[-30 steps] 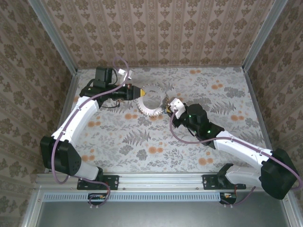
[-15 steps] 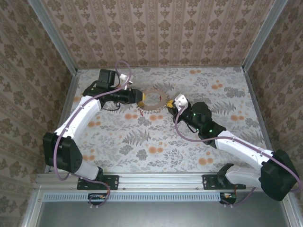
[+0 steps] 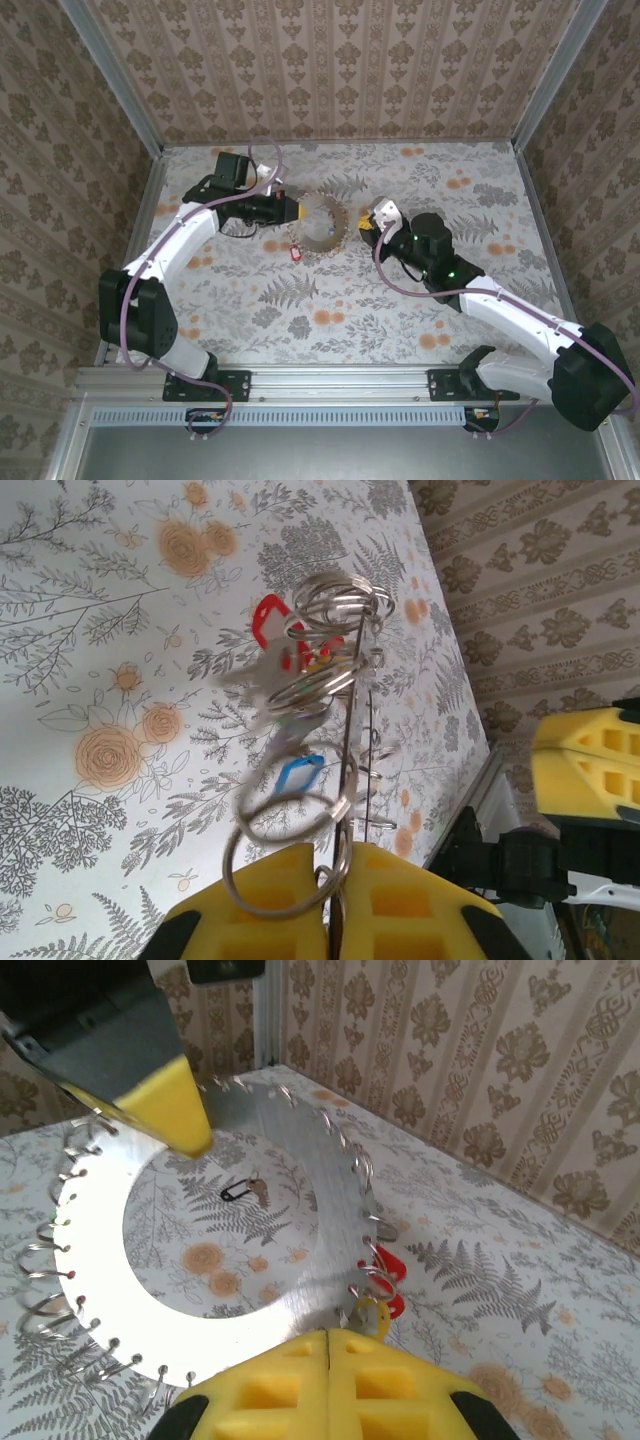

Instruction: Put the keys on the keyring

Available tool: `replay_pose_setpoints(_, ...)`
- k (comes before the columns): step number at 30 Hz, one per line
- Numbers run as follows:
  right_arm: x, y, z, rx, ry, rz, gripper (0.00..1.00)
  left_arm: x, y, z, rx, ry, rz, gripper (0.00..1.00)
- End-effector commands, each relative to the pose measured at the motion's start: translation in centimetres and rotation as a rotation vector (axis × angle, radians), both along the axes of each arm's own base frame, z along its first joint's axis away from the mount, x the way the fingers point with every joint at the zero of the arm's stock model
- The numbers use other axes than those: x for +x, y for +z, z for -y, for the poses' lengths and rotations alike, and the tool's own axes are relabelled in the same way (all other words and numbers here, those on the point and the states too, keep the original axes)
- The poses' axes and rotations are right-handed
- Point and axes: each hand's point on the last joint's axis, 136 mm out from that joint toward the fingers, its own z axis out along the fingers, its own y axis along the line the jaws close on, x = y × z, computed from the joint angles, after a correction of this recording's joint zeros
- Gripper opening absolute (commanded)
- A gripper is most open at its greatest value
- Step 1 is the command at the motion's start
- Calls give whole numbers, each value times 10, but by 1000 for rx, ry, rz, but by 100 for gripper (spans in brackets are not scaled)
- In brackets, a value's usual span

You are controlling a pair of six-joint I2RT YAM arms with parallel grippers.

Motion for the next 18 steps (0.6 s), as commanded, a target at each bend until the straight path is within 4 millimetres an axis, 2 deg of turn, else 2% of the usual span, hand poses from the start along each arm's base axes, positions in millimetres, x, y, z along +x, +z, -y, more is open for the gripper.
replay_pose_setpoints(1,-1,14,-1,12,20,33,0,1,11,3,-53,-23,29,0)
replay_pose_setpoints(6,-4,-5,8,-7,42,52,3,-9,32,6,-101,-79,80,0)
replay_pose_setpoints(9,-16,-11,4,-33,110,87,13,-20,51,8,-124,-134,149,0)
replay_pose_setpoints(14,-39,-1,-3,-11,222,192,24,-43,83,12,-165,-242,274,0)
replay_pose_setpoints(18,-45,2,-6,-36,256,229,25,-54,100,12,-156,-280,376,0)
